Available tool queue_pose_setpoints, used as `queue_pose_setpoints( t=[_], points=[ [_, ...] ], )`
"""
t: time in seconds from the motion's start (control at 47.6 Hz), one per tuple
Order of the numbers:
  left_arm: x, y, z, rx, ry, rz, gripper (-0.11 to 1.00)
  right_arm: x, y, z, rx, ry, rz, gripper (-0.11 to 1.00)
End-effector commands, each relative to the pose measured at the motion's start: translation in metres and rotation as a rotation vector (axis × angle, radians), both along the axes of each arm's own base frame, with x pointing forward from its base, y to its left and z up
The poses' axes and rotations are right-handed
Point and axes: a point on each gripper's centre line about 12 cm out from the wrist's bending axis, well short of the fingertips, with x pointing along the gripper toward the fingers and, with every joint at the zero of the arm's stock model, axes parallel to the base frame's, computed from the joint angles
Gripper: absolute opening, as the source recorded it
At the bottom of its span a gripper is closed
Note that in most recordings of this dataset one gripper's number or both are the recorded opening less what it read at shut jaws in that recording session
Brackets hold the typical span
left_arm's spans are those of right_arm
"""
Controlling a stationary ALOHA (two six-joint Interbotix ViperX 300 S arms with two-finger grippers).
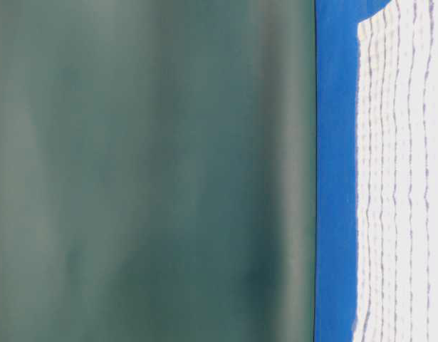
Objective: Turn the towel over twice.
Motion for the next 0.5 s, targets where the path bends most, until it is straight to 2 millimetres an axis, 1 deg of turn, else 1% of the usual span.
queue_pose_setpoints(
  t=[0.0,0.21,0.294,0.315,0.378,0.484],
  points=[
    [0.001,-0.002,0.002,-0.003,-0.010,-0.005,0.01,0.003,0.003,0.005,-0.003,-0.019,0.015,0.06],
    [0.003,-0.002,0.004,-0.005,-0.026,-0.006,0.02,0.005,0.001,0.006,-0.006,-0.023,0.013,0.07],
    [0.003,-0.002,0.006,-0.007,-0.033,-0.006,0.08,0.007,0.001,0.008,-0.010,-0.027,0.014,0.09],
    [0.004,-0.002,0.006,-0.008,-0.034,-0.005,0.11,0.008,0.001,0.008,-0.012,-0.029,0.015,0.13],
    [0.005,-0.003,0.007,-0.010,-0.040,-0.004,0.24,0.010,0.001,0.011,-0.022,-0.033,0.019,0.32],
    [0.007,-0.003,0.014,-0.011,-0.060,-0.008,0.54,0.014,0.000,0.017,-0.049,-0.047,0.028,0.62]
  ],
)
